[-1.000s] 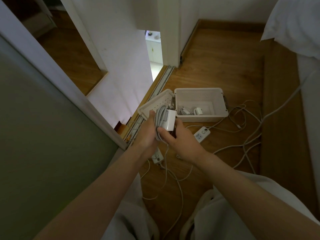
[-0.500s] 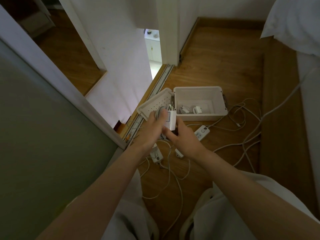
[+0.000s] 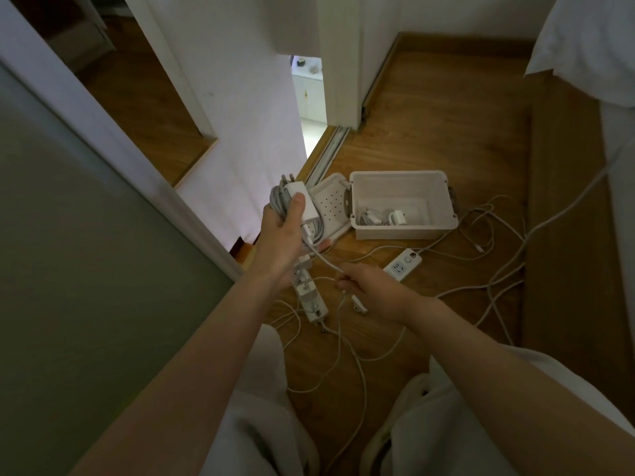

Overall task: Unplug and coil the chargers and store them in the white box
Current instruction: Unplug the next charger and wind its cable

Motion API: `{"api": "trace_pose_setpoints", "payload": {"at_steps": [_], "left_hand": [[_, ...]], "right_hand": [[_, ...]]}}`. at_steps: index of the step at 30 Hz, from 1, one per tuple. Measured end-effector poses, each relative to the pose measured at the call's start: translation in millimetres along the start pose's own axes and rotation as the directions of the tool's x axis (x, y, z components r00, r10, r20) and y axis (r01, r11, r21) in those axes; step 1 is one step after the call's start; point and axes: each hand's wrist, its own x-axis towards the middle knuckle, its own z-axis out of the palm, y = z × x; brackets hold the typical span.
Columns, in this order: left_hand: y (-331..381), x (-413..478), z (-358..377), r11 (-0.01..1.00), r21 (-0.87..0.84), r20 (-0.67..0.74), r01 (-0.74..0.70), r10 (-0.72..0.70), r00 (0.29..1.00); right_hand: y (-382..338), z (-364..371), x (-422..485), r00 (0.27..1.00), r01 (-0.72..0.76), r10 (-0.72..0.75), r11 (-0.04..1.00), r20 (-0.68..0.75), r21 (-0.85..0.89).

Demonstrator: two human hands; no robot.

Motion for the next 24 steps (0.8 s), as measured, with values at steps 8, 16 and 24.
{"api": "trace_pose_setpoints", "payload": {"at_steps": [8,16,24], "left_hand": [[5.1,2.2,-12.6,0.995,0.051,0.066,0.089,-0.092,0.994],[-1.3,7.5,-18.0,0.973,0.231,0.069,0.024,-0.041,0.997],[-0.5,9.9,-27.5,0.95,0.301,0.038,-0.087,0.079,0.996]], "right_hand": [[6.9,-16.4,6.0,0.952,-0.107,0.119,0.992,-0.281,0.06],[-26.6,-35.8,-7.0,0.771,0.088,-0.063,0.996,-0.633,0.008],[-1.1,-48.7,-23.8,0.92,-0.245,0.212,0.967,-0.329,-0.062]]}}
